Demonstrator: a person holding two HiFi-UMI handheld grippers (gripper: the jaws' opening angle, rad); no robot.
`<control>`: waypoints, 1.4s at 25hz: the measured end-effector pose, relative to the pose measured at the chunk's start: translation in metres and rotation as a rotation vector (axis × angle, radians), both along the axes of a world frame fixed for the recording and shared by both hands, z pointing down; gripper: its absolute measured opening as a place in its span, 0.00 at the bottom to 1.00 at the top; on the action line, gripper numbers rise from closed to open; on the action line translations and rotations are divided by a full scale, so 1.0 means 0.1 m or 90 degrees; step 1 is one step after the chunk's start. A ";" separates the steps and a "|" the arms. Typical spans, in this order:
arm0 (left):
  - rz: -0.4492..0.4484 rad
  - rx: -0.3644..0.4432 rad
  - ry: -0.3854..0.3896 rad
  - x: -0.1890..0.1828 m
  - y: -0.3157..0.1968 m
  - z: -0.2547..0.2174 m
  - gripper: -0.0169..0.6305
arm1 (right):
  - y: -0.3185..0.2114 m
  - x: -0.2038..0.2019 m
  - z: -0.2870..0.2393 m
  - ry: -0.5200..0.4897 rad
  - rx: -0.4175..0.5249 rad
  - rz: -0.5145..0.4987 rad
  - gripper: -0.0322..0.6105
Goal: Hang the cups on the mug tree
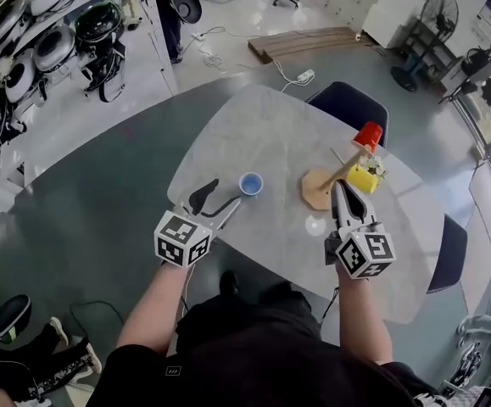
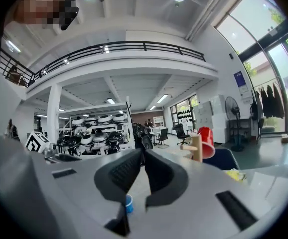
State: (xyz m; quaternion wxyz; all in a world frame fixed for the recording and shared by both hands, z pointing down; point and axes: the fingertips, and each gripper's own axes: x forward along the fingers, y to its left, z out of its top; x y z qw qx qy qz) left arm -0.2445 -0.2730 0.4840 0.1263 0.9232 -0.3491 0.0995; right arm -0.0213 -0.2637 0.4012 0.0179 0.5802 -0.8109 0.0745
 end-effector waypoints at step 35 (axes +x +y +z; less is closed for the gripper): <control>0.213 -0.029 -0.138 0.90 -0.78 2.25 0.50 | -0.19 0.13 1.46 0.023 -0.153 0.041 0.11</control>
